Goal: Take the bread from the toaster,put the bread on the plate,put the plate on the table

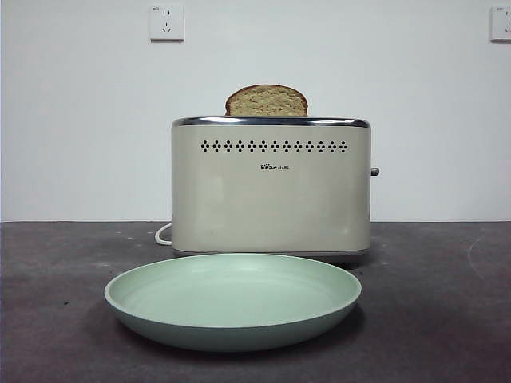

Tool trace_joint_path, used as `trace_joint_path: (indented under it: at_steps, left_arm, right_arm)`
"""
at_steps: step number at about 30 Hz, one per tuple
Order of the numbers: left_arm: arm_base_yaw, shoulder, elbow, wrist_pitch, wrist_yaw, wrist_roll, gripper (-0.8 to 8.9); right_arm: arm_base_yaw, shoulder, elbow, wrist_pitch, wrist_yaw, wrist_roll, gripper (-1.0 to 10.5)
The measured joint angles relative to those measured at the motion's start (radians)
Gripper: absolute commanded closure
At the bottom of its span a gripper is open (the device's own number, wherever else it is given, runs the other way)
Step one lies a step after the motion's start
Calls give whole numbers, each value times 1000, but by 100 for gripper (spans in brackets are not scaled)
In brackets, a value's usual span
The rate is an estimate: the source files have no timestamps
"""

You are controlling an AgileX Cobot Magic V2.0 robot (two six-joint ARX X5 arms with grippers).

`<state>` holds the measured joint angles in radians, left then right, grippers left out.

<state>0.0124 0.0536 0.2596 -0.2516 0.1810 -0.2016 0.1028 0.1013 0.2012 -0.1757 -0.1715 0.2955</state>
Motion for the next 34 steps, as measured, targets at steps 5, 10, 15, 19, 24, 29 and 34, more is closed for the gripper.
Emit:
trace_joint_path:
  at_steps: [5,10,15,19,24,29,34]
  left_arm:
    - [0,90,132,-89,92,-6,821]
    - [0,198,280,-198,218,11,821]
    - [0,305,417,-321,359,55,821]
    - [0,375,520,-450,434,108,821]
    - [0,413,592,-571,467,175,821]
    - [0,414,594,-589,471,195,816]
    - [0,414,594,-598,475,194,604]
  right_arm:
    - [0,146,167,-130,-118,-2,958]
    - [0,315,372,-309,-272,-61,958]
    - [0,472,568,-542,-352,-159,958]
    - [0,568,686,-719,-377,-253,958]
    - [2,616,750,-851,-378,-352,958]
    - [2,618,750,-864,-378,-385,940]
    - [2,618,750,-864,-378,-389,600]
